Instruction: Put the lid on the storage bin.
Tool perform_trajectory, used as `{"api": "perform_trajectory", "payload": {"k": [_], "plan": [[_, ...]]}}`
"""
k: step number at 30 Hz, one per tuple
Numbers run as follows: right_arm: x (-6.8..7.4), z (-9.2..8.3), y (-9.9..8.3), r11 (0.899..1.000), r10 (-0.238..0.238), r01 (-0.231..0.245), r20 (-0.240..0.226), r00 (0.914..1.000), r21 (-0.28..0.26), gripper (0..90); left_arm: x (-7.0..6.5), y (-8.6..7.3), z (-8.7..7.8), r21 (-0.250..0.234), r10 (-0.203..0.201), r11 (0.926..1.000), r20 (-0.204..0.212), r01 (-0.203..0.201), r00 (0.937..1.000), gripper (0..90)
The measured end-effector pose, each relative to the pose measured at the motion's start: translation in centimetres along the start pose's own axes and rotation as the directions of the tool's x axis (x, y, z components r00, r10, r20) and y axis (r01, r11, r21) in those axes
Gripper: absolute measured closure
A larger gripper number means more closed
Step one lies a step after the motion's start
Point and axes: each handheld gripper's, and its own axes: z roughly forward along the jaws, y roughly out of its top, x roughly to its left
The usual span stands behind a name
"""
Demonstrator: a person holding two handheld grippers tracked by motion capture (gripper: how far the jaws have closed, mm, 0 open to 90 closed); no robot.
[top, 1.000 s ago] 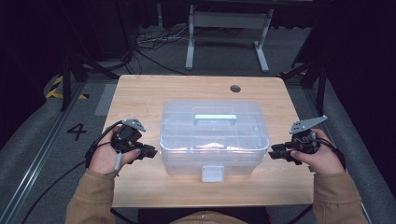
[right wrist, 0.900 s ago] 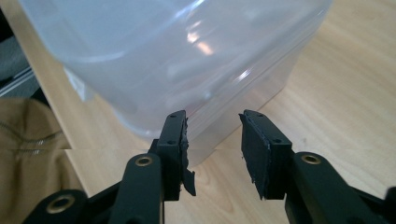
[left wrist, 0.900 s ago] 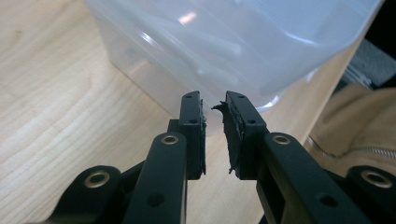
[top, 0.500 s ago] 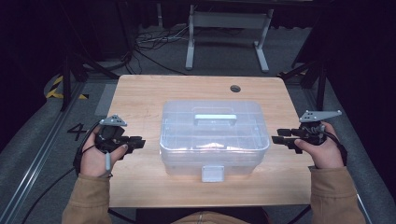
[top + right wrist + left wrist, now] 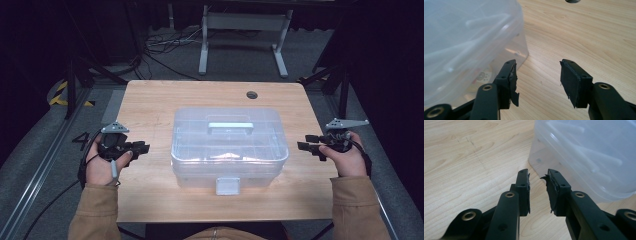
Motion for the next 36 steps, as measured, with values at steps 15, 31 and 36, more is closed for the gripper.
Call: {"api": "perform_trajectory", "payload": {"k": [15, 31, 36], "plan": [[-2.7, 2.0, -2.1, 0.999, 0.046, -0.046, 0.061, 0.9971, -0.002, 44.2, 1.3, -1.0, 3.3, 0.029, 0.007, 0.9996, -0.014, -0.007, 0.9999, 70.8], [-3.8, 4.3, -3.7, 0.997, 0.065, -0.067, 0.061, 0.9960, 0.030, 46.2, 1.9, -2.1, 6.7, 0.076, 0.009, 0.9970, 0.011, -0.010, 0.9999, 69.0], [-3.9, 5.0, -3.9, 0.997, 0.053, -0.056, 0.069, 0.9962, 0.047, 47.1, 1.8, -2.4, 7.9, 0.090, 0.023, 0.9956, 0.025, -0.025, 0.9994, 68.4]]}}
